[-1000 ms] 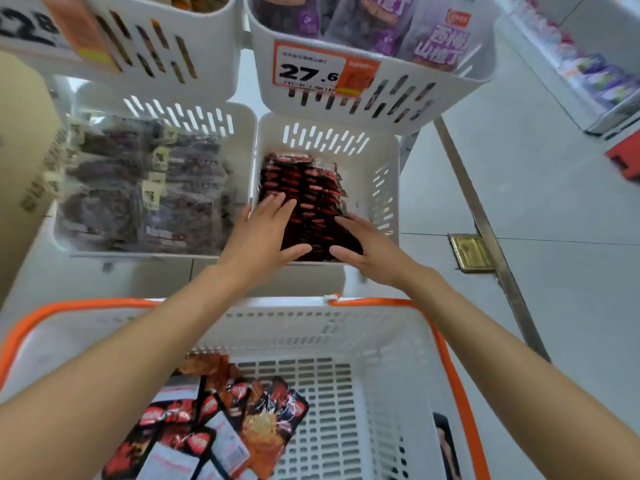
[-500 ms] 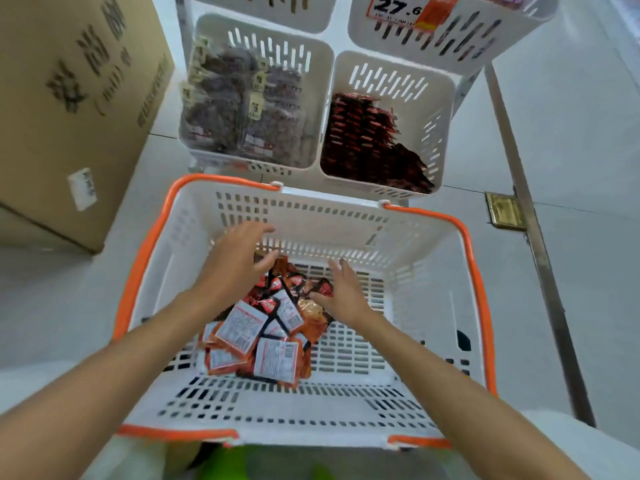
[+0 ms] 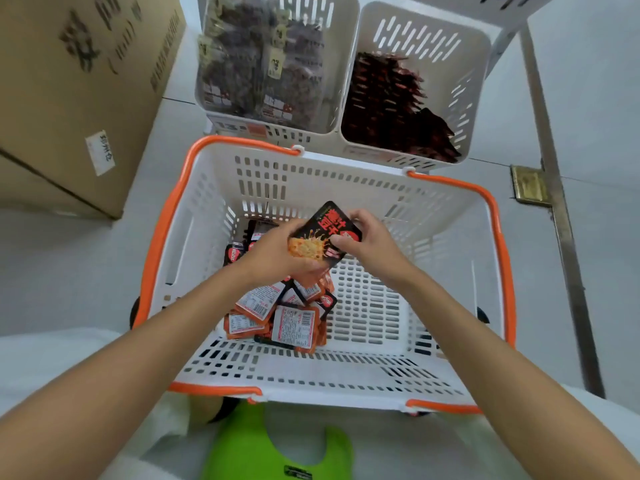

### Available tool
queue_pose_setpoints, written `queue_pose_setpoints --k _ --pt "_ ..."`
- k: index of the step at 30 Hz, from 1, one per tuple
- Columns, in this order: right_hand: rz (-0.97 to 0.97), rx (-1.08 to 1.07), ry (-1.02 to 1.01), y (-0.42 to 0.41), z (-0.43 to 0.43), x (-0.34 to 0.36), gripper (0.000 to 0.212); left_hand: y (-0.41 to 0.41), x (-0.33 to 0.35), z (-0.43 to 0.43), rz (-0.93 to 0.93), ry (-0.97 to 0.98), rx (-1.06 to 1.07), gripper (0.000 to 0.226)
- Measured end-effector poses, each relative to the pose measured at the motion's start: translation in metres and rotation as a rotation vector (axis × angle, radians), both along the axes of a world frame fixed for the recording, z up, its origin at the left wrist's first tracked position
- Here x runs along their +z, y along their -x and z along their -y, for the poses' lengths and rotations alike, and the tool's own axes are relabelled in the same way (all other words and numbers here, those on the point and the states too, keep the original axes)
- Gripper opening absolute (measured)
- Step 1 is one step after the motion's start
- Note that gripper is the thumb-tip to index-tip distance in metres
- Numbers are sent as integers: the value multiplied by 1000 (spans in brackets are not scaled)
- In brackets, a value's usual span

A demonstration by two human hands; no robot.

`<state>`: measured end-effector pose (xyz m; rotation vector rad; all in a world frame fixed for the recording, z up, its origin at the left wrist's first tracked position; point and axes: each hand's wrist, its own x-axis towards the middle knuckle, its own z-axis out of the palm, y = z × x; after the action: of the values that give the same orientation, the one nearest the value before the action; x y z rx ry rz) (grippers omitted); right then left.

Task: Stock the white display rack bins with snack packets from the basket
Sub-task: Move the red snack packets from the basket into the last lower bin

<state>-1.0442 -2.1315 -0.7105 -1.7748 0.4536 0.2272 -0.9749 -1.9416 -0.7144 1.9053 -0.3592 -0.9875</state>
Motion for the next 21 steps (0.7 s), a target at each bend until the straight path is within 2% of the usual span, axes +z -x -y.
queue_pose_setpoints --k 2,4,6,7,9,12,14,16,18,20,21 --pt "-33 45 49 -8 -16 -6 57 -10 -4 -11 66 -67 141 24" --pt "-171 -3 121 -12 -32 -33 94 -22 -10 -31 75 -90 317 18" --pt "-327 -44 116 -8 -56 -63 111 -32 -13 -47 16 -49 406 23" --pt "-369 -30 127 -4 -70 -78 110 -35 -14 -53 -3 -34 412 23" --pt "-379 34 174 3 -92 -99 94 -34 -16 -56 1 -30 403 20" --pt "-316 85 178 5 -95 -96 69 -27 -15 -56 30 -6 413 16" --pt "-227 48 178 4 -79 -80 42 -23 -13 -56 51 6 426 18" --pt "-115 -64 206 4 -59 -56 26 -16 -9 -49 68 17 370 32" --pt "28 -173 204 3 -47 -23 20 -5 -4 -34 47 68 251 61" --pt "145 -188 140 -3 -43 11 13 7 7 -15 -3 137 155 83" --pt "177 -167 105 -7 -44 25 16 10 13 -7 -47 176 150 85"
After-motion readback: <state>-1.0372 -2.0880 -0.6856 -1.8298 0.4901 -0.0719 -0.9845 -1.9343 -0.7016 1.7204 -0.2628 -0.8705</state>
